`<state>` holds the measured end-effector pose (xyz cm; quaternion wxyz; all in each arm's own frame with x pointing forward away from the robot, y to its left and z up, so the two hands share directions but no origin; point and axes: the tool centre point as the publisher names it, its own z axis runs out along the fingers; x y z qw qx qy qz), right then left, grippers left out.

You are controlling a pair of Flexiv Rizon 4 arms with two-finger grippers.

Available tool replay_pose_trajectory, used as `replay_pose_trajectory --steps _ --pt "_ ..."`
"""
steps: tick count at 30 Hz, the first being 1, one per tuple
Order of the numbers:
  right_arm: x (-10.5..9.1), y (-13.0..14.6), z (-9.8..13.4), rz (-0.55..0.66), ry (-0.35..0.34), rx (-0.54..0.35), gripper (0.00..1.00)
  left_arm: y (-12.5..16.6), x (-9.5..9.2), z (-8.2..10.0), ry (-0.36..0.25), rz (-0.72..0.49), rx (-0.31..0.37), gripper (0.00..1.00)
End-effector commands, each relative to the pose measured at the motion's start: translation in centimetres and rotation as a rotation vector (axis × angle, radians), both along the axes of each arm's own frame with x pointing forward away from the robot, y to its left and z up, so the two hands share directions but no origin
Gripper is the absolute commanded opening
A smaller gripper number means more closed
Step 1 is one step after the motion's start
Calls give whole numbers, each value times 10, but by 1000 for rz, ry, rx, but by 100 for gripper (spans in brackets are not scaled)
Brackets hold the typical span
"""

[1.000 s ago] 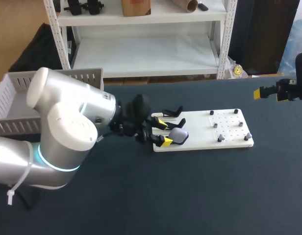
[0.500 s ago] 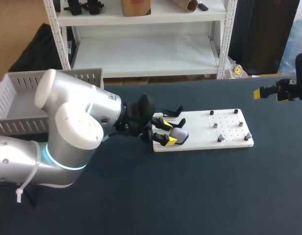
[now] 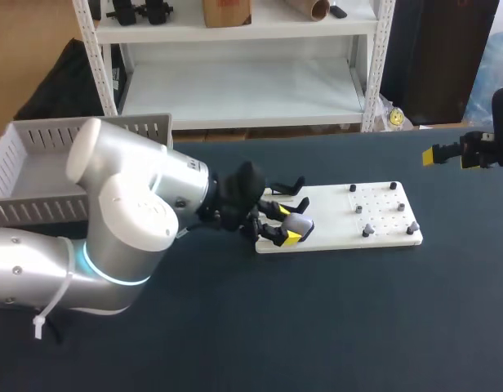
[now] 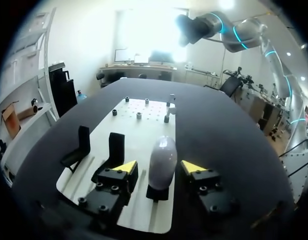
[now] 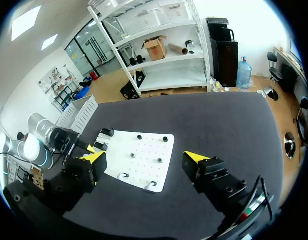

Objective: Pick up each earbud case from the left stands, insert the matching earbuds, close the lid, and place the case in the box.

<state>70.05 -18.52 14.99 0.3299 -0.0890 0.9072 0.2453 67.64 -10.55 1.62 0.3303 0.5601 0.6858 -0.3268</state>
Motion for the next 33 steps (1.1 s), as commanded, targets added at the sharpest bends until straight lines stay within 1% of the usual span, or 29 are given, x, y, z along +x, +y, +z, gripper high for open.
replay_pose_trajectory --steps 1,2,7,9,10,11,14,16,17,18,19,27,33 --pt "0 -1 0 3 0 2 100 -1 3 -3 4 -3 -3 48" --pt "0 -1 0 3 0 2 100 -1 3 -3 5 -3 -4 48" --pt "0 -1 0 3 0 2 100 -1 4 -4 7 0 -10 41" --pt "0 -1 0 3 0 2 100 -1 5 -4 9 -1 -18 41" --pt "0 -1 0 3 0 2 100 -1 4 -4 10 -1 -18 38" --pt "0 -1 0 3 0 2 100 -1 4 -4 9 -3 -18 38" --pt "0 -1 0 3 0 2 100 -1 3 -5 10 -6 -17 29" --pt "0 -1 0 3 0 2 100 -1 3 -5 10 -8 -18 16" --pt "0 -1 0 3 0 2 100 -1 2 -5 10 -9 -19 8" --pt "0 -1 0 3 0 2 100 -1 2 -5 10 -10 -19 3" --pt "0 -1 0 3 0 2 100 -1 1 -5 10 -11 -19 0" --pt "0 -1 0 3 0 2 100 0 -1 -1 7 -27 -23 0" --pt "0 -1 0 3 0 2 100 0 -1 -2 10 -42 -17 0"
